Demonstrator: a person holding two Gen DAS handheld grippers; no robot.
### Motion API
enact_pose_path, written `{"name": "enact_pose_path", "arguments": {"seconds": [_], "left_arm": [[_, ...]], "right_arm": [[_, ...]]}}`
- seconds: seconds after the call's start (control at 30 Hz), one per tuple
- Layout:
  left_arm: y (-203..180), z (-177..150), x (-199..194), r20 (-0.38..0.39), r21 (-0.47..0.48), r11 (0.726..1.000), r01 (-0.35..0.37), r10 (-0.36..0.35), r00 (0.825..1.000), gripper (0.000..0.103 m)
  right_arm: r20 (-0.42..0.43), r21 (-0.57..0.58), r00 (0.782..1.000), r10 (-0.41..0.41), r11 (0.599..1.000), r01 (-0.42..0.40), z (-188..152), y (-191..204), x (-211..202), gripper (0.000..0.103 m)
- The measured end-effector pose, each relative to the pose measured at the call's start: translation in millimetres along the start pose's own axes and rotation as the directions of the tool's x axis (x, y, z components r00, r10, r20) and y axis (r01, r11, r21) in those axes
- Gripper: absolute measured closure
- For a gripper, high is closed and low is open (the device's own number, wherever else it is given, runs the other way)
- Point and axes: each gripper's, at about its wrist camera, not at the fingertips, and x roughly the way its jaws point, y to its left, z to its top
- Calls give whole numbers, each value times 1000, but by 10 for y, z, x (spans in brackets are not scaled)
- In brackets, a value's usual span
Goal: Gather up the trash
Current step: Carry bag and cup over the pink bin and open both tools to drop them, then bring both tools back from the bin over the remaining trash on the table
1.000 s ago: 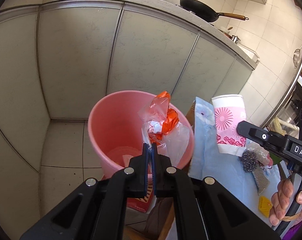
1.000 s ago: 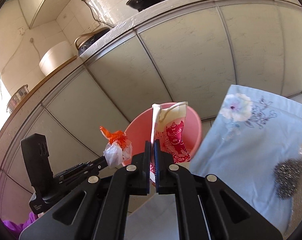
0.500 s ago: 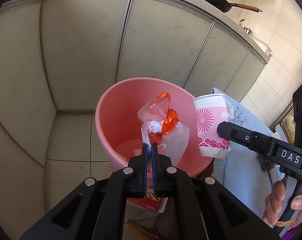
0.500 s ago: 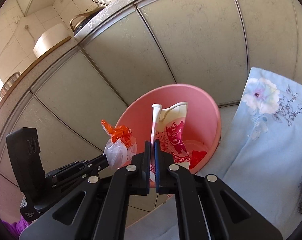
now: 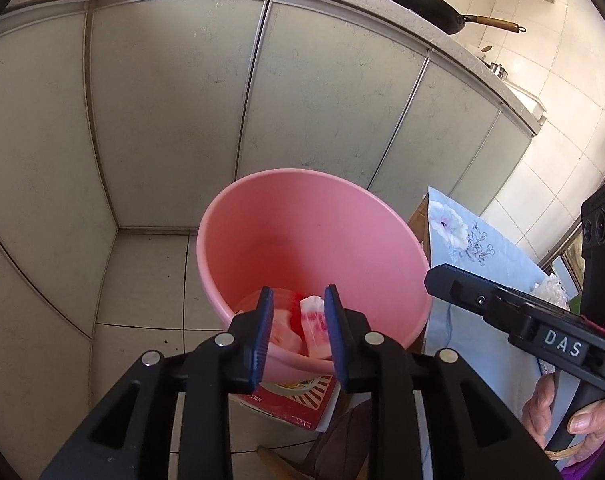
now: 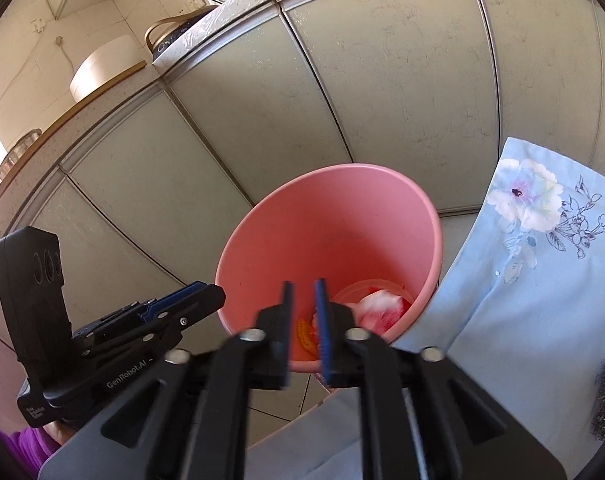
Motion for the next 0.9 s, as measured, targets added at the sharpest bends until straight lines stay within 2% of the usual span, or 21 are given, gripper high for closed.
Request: {"name": "enact_pose_path", "arguments": {"seconds": [0.03,0.07,0.43,0.63,0.77,0.9], "left_arm": [[-4,3,-12,1,-1,1000,0,0,1000,73],[-13,1,-31,4,0,1000,0,0,1000,73],[-178,-2,-269,32,24,999,33,-34,999,72],[-354,-42,-388,40,59,996,64,-67,997,72],[-489,-78,-454,39,84,993,88,-91,995,72],[-631,-123,-522,35,107,987,119,-123,992,72]], "right_arm": [[6,-1,1000,2,1000,-2,-17,-13,-29,70],[12,-3,1000,2,1000,-2,-27,-16,-60,68],[85,-61,995,-57,996,63,-201,107,-505,67],[140,-122,983,-114,984,132,-376,150,-820,67],[156,-98,977,-145,982,162,-487,100,-1029,67],[183,-106,959,-217,965,239,-632,48,-1271,67]]}}
